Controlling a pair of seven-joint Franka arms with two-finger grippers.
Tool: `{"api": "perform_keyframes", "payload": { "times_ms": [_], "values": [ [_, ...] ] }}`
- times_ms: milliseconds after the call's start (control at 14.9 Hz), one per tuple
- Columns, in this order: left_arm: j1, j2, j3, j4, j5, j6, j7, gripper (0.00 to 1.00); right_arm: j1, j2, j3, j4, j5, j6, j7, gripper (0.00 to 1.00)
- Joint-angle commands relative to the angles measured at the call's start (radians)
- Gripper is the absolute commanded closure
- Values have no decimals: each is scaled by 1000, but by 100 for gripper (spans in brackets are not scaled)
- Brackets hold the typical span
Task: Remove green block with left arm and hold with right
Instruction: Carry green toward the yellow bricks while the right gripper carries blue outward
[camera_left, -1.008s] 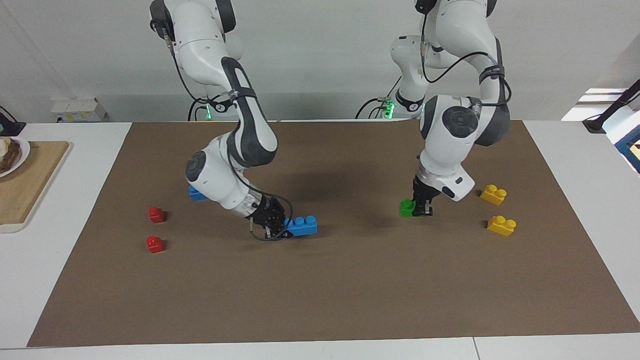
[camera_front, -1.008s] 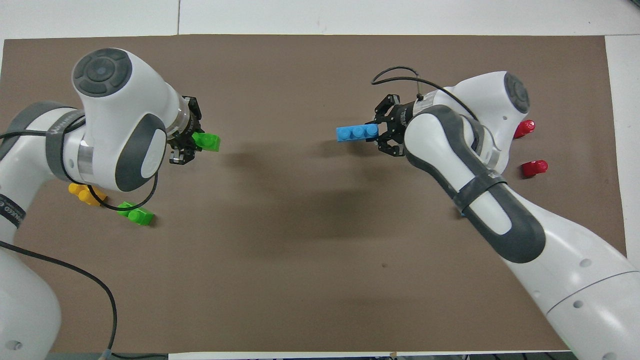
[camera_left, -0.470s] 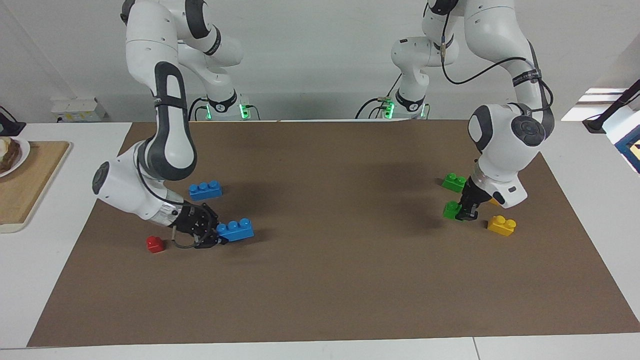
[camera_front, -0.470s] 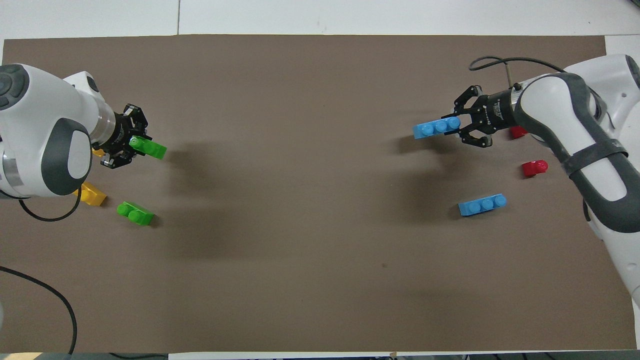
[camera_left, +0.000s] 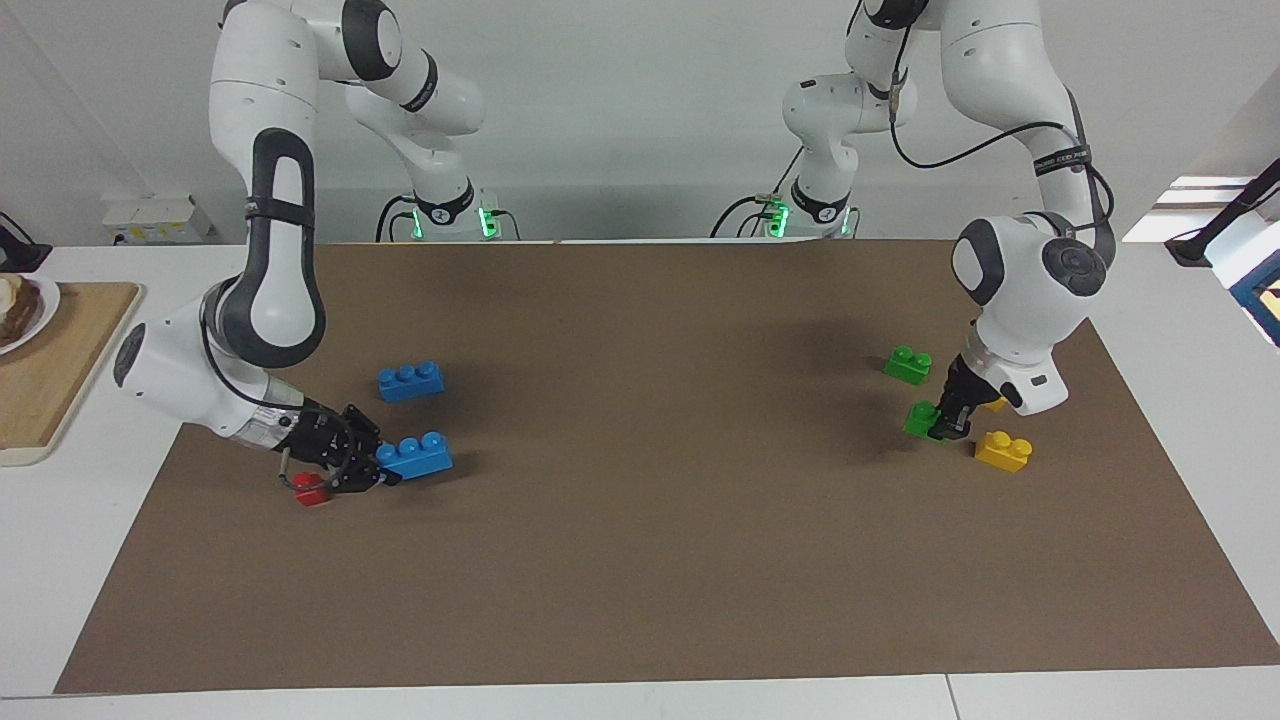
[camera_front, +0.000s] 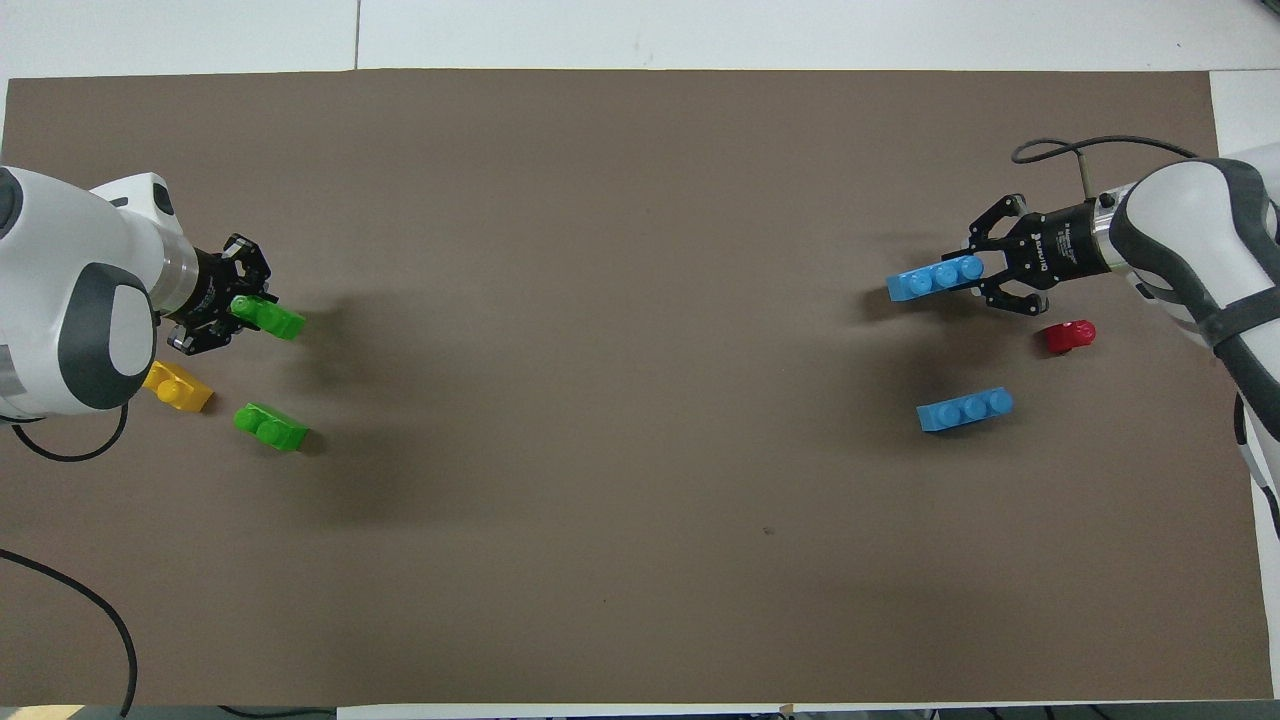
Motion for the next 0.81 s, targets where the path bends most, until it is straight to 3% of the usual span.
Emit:
{"api": "perform_keyframes", "payload": {
  "times_ms": [0, 739],
  "values": [
    [6, 27, -8, -28, -18, 67, 34, 100, -29, -17, 14, -65, -13, 44, -59, 100],
    [9, 77, -8, -40, -18, 124, 179, 100, -29, -22, 14, -110, -12, 110, -59, 100]
  ]
}}
